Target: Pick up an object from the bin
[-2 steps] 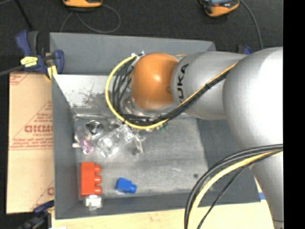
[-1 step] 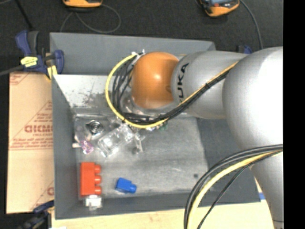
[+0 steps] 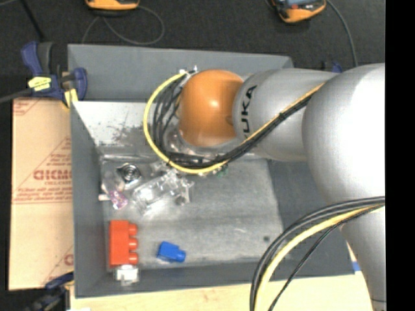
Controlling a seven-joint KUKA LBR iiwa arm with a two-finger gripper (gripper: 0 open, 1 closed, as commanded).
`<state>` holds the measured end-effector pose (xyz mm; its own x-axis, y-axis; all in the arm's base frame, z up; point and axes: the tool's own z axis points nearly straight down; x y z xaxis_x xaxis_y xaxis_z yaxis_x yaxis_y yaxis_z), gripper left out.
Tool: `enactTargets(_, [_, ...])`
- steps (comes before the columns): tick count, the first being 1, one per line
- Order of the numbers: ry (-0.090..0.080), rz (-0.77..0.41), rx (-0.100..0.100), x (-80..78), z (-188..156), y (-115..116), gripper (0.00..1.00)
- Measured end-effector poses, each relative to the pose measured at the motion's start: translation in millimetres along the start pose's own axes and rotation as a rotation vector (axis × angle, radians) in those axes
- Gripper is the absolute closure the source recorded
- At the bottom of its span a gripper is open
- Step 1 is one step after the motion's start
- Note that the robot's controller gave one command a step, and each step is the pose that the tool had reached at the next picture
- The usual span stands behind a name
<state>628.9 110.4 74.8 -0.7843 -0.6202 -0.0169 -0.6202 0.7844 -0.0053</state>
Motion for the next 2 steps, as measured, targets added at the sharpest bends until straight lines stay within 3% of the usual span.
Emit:
enactTargets(1, [0.012, 0.006, -0.004, -1.5, -30.4, -1.0, 1.00])
enactTargets(2, [0.012, 0.012, -0.002, -2.9, -78.7, -2.6, 1.00])
